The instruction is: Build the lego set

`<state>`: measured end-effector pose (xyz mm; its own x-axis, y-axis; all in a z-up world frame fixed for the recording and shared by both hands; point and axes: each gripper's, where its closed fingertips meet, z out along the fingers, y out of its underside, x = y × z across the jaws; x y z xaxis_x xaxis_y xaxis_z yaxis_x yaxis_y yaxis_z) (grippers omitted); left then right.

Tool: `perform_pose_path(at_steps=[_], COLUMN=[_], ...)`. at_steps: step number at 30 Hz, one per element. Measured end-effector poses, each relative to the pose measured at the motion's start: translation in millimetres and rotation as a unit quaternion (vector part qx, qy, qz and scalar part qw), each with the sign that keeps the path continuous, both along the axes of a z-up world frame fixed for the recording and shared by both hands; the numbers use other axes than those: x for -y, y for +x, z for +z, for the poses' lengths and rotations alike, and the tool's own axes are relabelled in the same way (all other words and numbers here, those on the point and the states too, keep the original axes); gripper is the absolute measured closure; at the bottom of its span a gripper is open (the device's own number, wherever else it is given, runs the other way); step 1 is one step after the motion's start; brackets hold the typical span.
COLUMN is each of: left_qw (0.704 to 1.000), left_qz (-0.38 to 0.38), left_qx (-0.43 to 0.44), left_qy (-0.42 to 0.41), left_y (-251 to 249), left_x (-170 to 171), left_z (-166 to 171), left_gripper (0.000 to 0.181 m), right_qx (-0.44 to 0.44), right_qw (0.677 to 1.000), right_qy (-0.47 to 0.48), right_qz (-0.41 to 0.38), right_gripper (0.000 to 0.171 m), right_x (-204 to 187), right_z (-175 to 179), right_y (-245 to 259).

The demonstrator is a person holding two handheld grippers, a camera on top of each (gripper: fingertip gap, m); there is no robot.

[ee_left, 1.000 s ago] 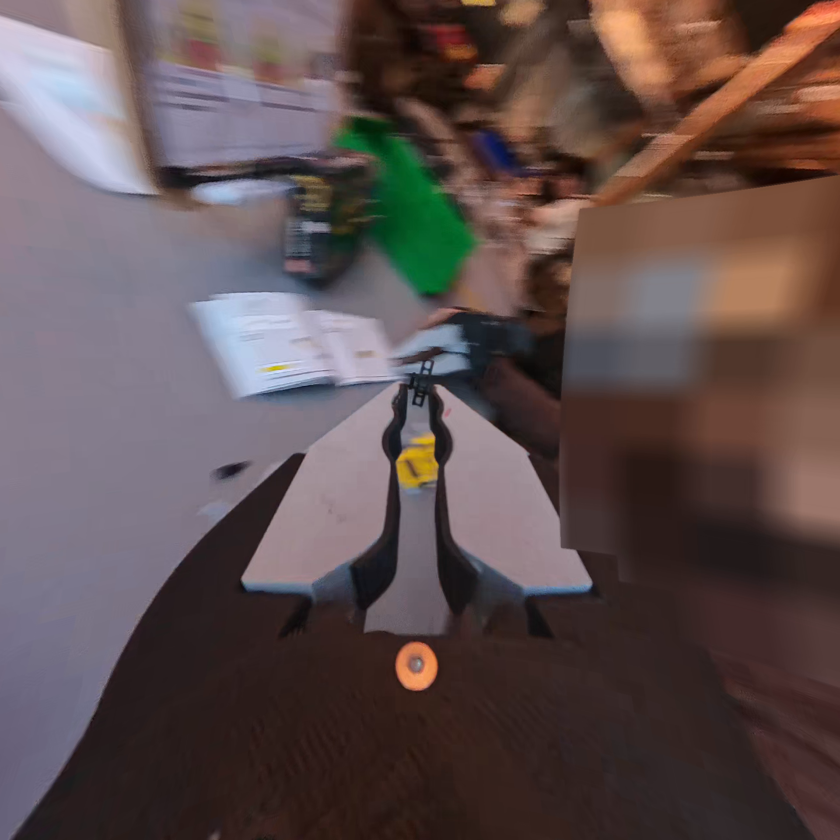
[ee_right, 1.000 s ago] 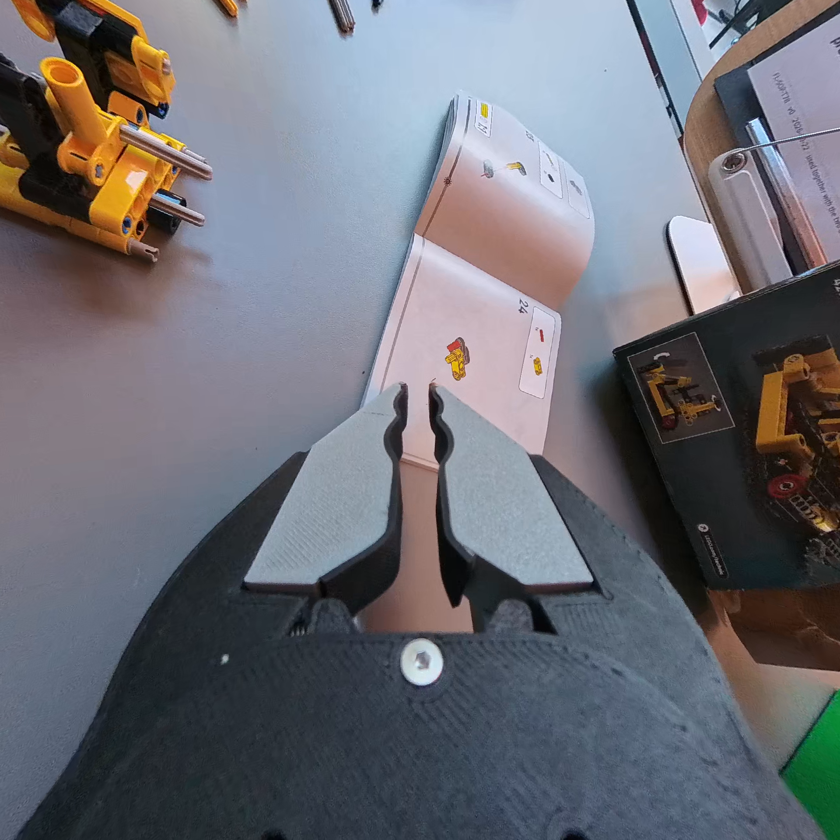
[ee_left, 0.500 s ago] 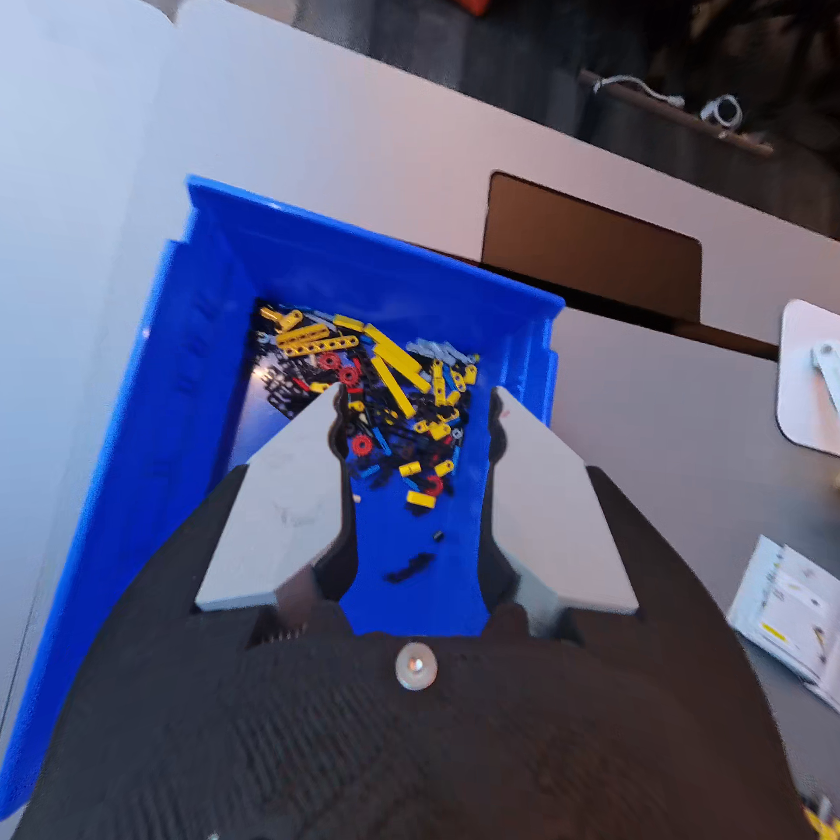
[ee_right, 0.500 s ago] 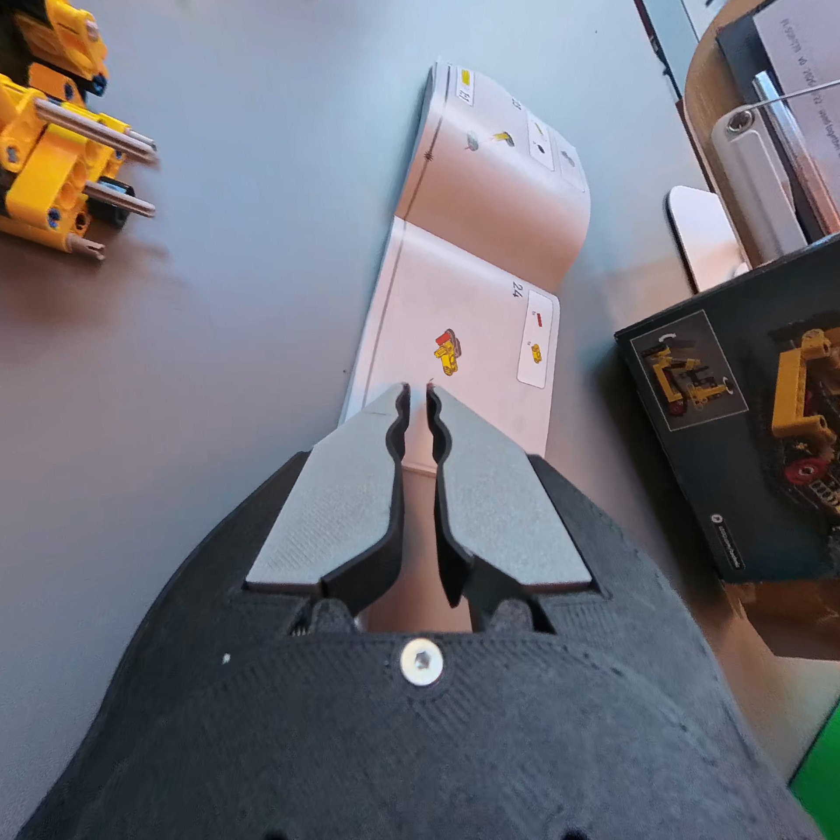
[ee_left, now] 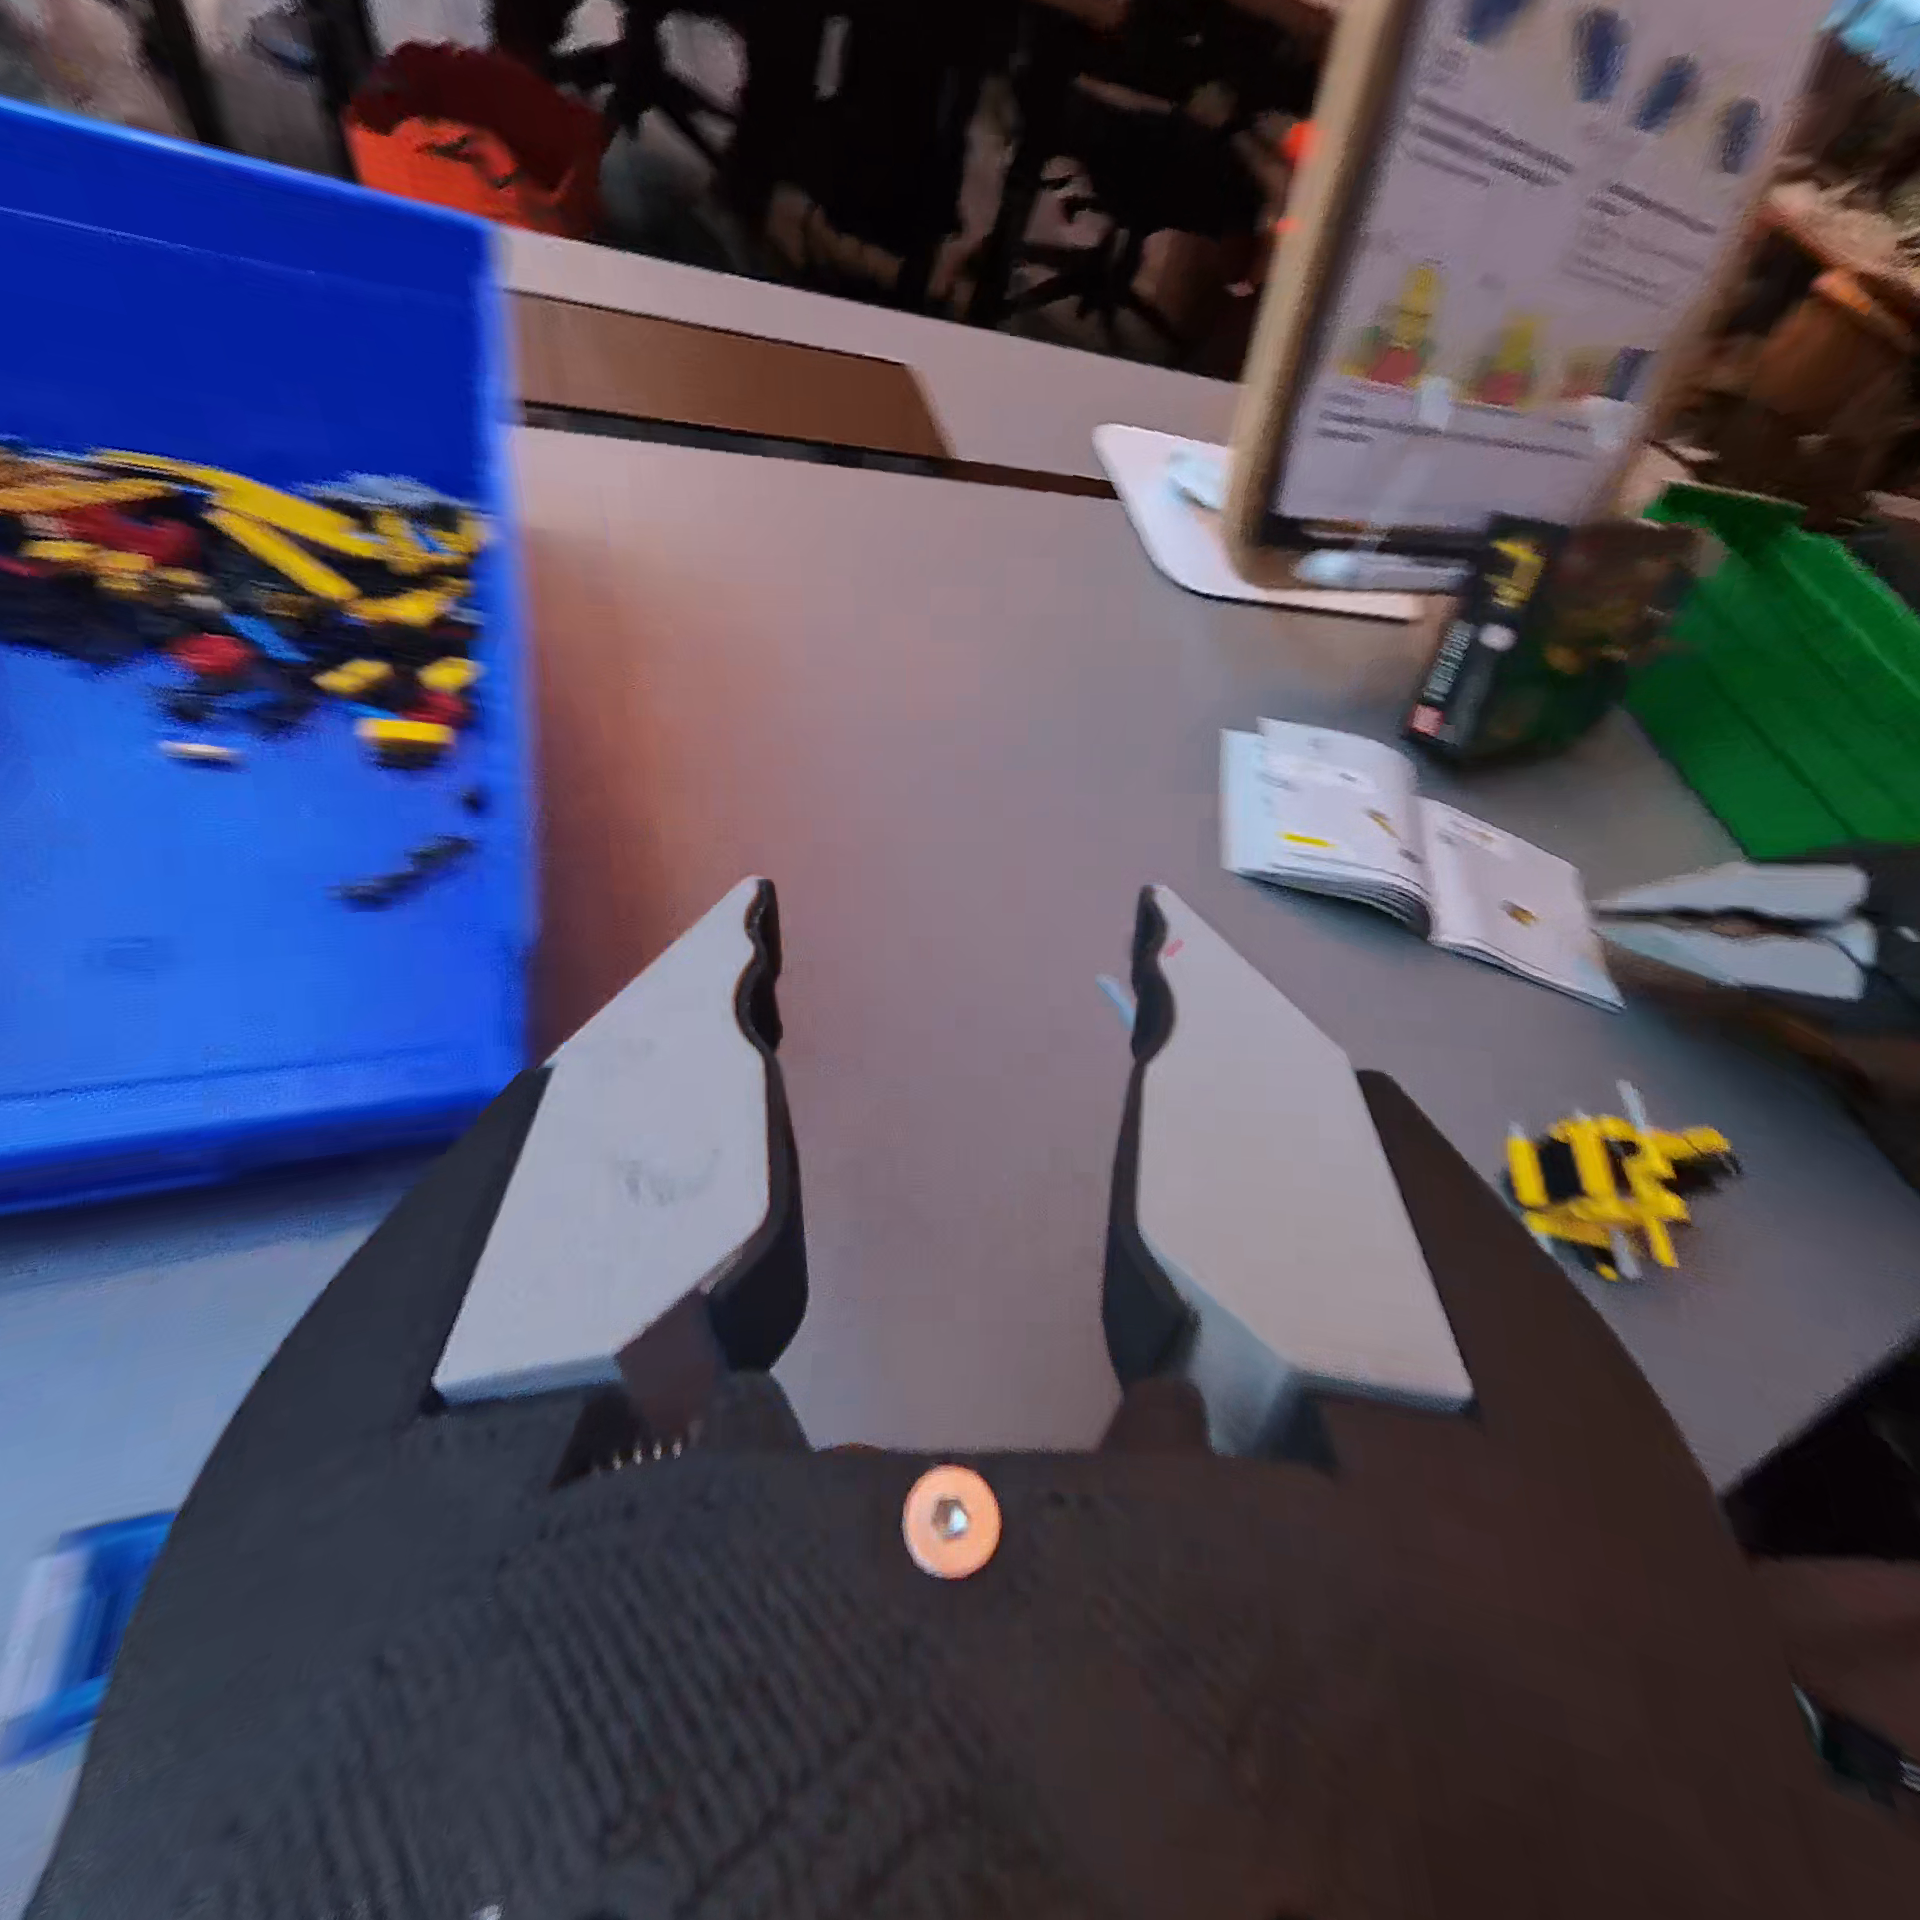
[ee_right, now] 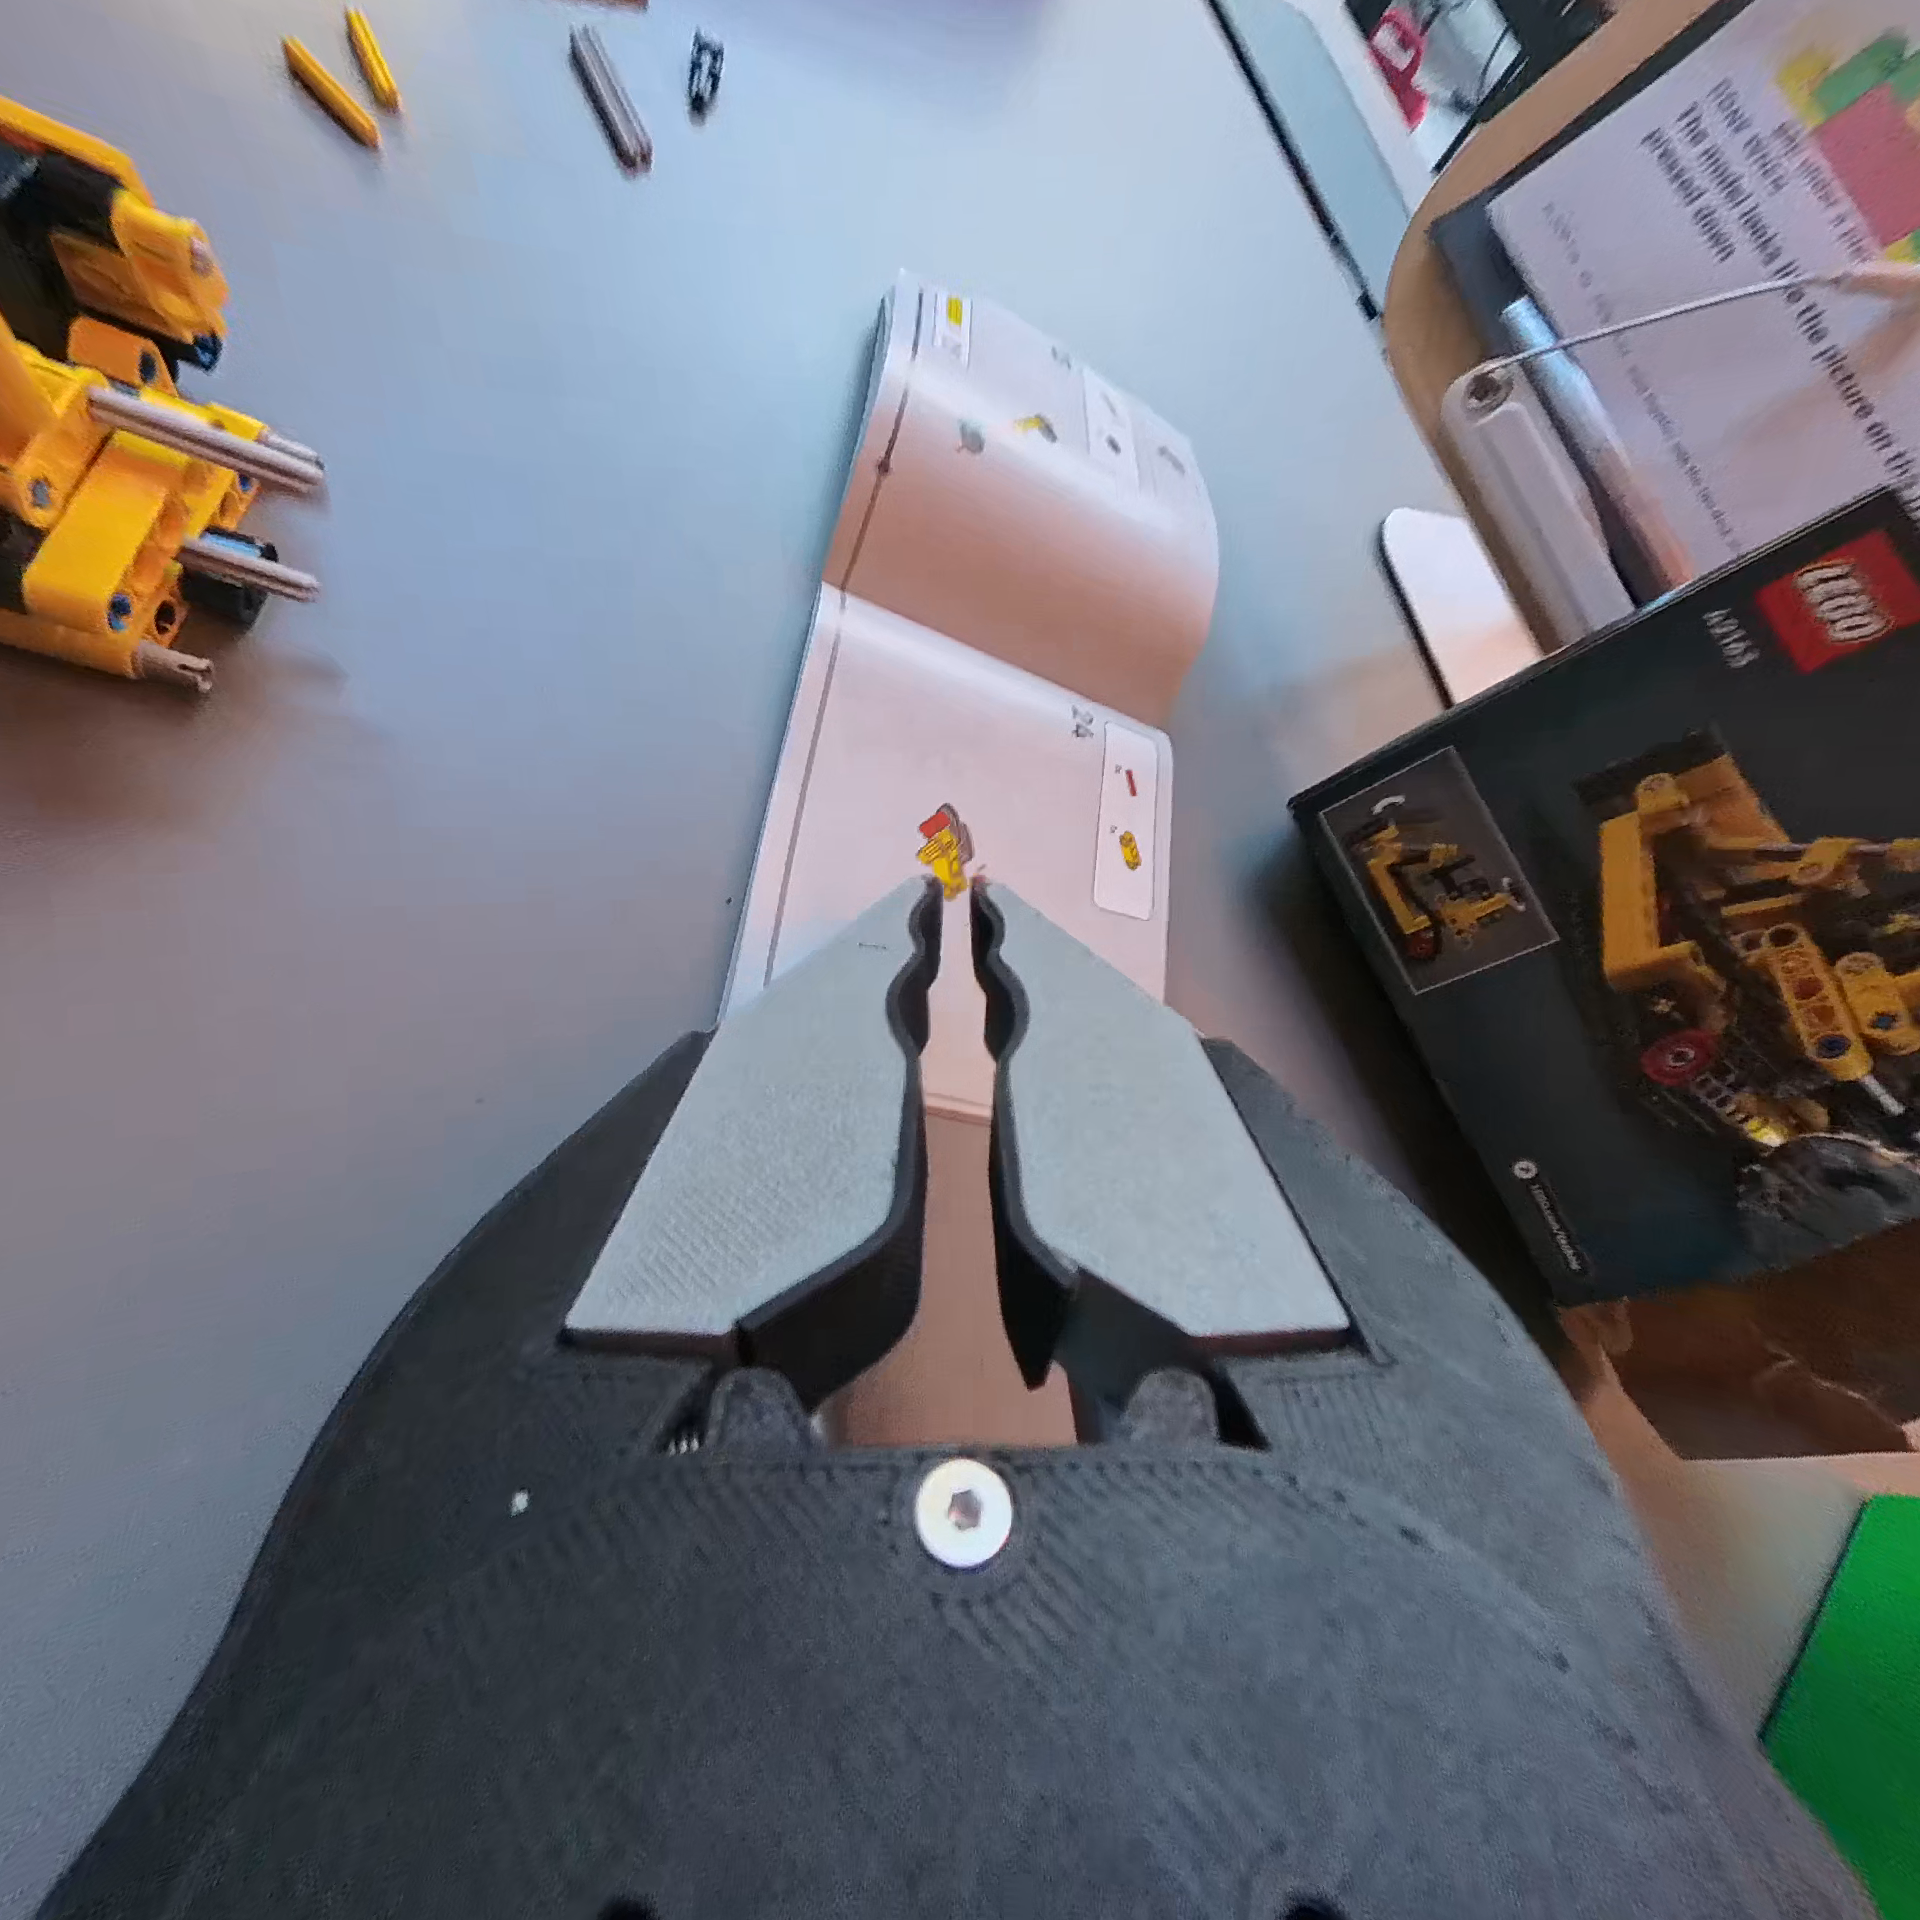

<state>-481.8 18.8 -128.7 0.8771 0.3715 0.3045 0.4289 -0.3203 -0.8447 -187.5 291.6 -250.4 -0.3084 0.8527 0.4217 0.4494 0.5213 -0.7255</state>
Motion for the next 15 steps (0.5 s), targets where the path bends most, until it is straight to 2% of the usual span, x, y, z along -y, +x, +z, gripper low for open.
perform_pose_path(at_steps=[2,5,7,9,11,15], left_qw=[0.999,0.998,0.994,0.993,0.993,0.992], left_qz=[-0.028,-0.057,-0.077,-0.064,-0.057,-0.038], left_qx=[-0.016,-0.037,-0.058,-0.08,-0.083,-0.117], left_qy=[0.017,-0.01,-0.046,-0.064,-0.063,-0.022], left_y=[48.1,92.9,110.2,112.0,111.8,110.7], left_x=[-16.9,-43.1,-57.1,-62.4,-61.3,-57.0], left_z=[-16.6,-56.1,-84.3,-105.3,-109.4,-93.7], left_gripper=[0.122,0.135,0.14,0.15,0.152,0.149], right_qx=[-0.024,-0.063,-0.085,-0.1,-0.11,-0.127], right_qw=[1.0,0.998,0.995,0.992,0.988,0.98], right_qy=[-0.001,0.003,0.007,0.007,0.013,0.021], right_qz=[-0.006,-0.031,-0.054,-0.08,-0.108,-0.151], right_gripper=[0.17,0.17,0.17,0.17,0.17,0.171], right_x=[-1.9,-12.6,-22.6,-33.5,-45.1,-58.4], right_z=[9.3,23.8,32.1,37.2,40.3,45.9], right_y=[-1.0,-0.3,2.2,5.9,10.5,21.2])
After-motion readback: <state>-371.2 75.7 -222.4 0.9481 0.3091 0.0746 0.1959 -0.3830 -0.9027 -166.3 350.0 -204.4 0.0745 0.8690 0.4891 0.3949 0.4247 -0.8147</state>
